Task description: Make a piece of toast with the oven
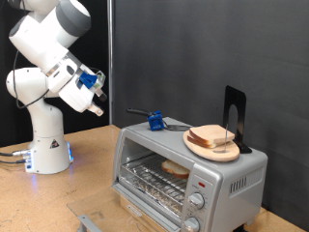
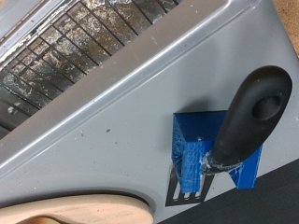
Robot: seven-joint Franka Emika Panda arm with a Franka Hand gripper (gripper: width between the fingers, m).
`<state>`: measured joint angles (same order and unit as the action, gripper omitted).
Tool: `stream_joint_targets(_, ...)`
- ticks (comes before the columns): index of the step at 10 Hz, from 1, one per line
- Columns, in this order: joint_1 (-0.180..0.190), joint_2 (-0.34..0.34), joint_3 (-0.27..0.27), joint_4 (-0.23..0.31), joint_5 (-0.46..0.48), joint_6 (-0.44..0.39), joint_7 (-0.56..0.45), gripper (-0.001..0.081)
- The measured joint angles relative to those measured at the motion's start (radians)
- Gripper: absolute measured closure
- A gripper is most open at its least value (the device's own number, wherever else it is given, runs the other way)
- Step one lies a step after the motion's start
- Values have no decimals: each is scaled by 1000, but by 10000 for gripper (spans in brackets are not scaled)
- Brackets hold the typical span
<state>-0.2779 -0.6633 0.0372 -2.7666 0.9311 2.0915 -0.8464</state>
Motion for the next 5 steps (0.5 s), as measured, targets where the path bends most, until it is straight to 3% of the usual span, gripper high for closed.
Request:
stream_joint_targets(3, -34, 21, -18, 8, -21, -164, 301, -3)
stream_joint_targets(5, -83, 47, -81, 5, -1, -218, 453, -3)
